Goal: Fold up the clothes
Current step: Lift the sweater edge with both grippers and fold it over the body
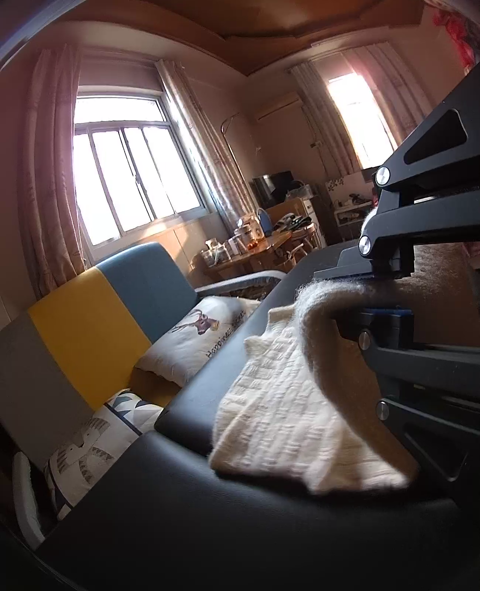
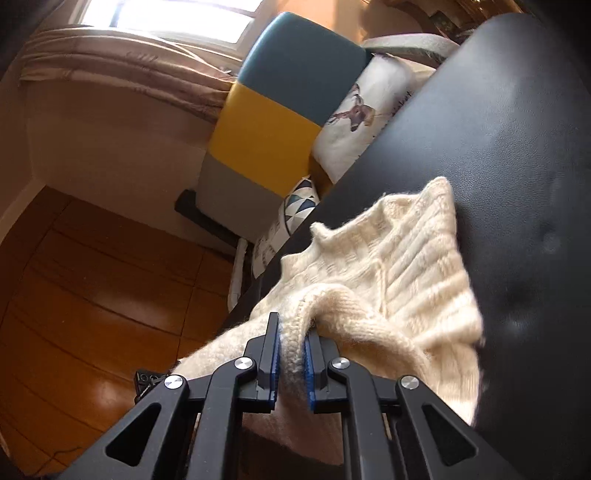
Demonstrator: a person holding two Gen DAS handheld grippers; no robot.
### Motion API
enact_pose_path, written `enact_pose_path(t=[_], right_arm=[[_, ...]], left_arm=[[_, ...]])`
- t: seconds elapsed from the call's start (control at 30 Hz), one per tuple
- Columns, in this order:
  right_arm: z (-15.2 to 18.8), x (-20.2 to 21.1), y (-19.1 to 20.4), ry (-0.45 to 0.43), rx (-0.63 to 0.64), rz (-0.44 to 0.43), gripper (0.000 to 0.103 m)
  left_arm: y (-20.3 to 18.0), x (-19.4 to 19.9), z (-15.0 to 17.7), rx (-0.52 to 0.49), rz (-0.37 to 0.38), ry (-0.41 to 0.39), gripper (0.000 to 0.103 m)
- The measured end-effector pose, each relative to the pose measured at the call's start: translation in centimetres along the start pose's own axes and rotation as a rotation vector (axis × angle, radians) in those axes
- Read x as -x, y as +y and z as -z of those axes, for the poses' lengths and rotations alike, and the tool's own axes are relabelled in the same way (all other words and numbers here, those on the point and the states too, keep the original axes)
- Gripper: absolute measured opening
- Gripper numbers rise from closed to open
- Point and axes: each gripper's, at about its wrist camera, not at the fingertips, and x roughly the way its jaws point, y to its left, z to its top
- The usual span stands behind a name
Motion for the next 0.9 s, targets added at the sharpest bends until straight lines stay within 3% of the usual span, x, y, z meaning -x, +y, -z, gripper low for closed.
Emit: enact_pose_path(t=[0.17, 0.27, 0.37, 0.53, 0.63, 0.7, 0.8, 0.9], right_arm=[[-2.2, -4.1, -3.9, 0.056, -0.086, 0.108, 0.010], [-1.9, -4.1, -5.0, 0.090, -0.122, 0.120, 0.018], [-1.8, -4.1, -5.8, 0.175, -0.210, 0.011, 0.032], [-1.4, -5.1, -4.4, 0.348, -0.192, -0.154, 0.049], [-2.1, -5.4, -4.7, 0.277, -0.267, -0.275, 0.053], [-2.7, -5.4, -5.6, 0.174, -0.339, -0.332, 0.060], [-3.2, -5.3, -7.2, 0.012, -0.443, -0.327, 0.063], [-2.8, -5.5, -8.3, -0.066, -0.516, -0.278, 0.063]], left_arm=[[5.6, -5.9, -2.5, 0.115, -0.112, 0.050, 0.010], [6.8, -6.5, -2.4, 0.125, -0.104, 0.072, 0.010], [6.8, -6.2, -2.6, 0.152, -0.038, 0.115, 0.011], [5.6, -5.9, -3.9, 0.191, 0.101, 0.147, 0.015], [6.0, -6.9, -4.9, 0.271, 0.166, 0.139, 0.019], [7.6, -7.7, -5.2, 0.383, 0.175, 0.117, 0.027], [10.9, -8.7, -5.0, 0.593, 0.179, 0.062, 0.033], [13.8, -8.7, -4.0, 0.738, 0.196, 0.014, 0.034]])
